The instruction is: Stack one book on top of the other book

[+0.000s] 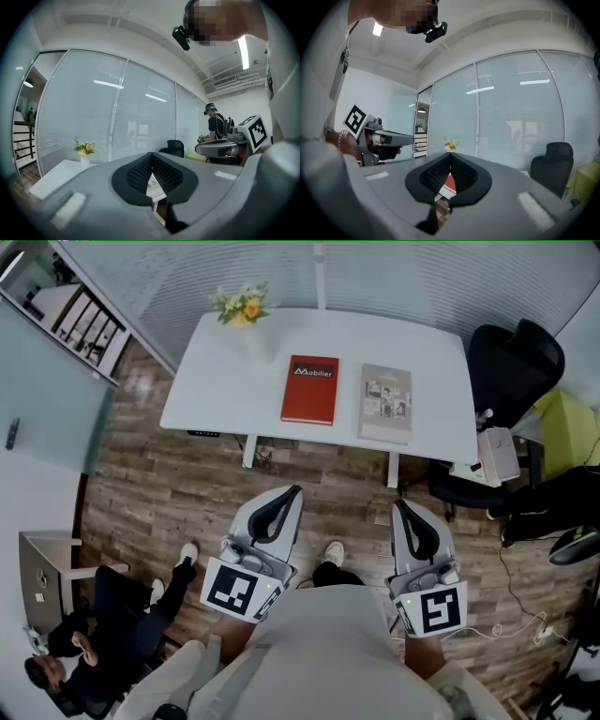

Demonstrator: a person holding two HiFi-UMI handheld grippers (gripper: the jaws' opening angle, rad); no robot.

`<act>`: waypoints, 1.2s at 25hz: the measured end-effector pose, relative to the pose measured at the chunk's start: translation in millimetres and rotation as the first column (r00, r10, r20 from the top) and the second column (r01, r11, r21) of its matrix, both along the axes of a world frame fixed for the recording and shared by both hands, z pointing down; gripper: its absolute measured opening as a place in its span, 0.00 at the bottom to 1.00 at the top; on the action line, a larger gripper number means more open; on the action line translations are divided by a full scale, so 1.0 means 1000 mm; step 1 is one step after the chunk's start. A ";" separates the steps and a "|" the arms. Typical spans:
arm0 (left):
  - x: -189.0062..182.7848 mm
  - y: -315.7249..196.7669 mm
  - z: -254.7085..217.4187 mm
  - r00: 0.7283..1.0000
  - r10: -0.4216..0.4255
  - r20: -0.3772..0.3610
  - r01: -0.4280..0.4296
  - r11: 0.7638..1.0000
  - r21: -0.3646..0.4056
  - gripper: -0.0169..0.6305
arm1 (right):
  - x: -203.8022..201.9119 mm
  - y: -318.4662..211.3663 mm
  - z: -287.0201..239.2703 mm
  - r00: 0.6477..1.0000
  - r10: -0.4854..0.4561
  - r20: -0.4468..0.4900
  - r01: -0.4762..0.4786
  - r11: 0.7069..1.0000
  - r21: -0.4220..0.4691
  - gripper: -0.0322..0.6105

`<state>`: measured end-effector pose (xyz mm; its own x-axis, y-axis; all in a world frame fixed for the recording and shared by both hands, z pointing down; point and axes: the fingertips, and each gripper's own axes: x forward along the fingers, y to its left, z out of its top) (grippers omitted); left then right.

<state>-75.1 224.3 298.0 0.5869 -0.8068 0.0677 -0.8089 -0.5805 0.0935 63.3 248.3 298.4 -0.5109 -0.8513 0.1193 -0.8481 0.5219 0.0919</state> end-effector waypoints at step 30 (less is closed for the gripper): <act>0.024 -0.080 0.009 1.000 -0.015 -0.012 0.015 1.000 0.003 0.02 | 0.023 -0.073 0.010 1.000 -0.011 -0.007 0.011 1.000 0.002 0.06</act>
<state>-50.6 144.4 307.5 0.5753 -0.8158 0.0584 -0.8164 -0.5684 0.1017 86.8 175.8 308.1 -0.5193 -0.8459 0.1213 -0.8416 0.5309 0.0992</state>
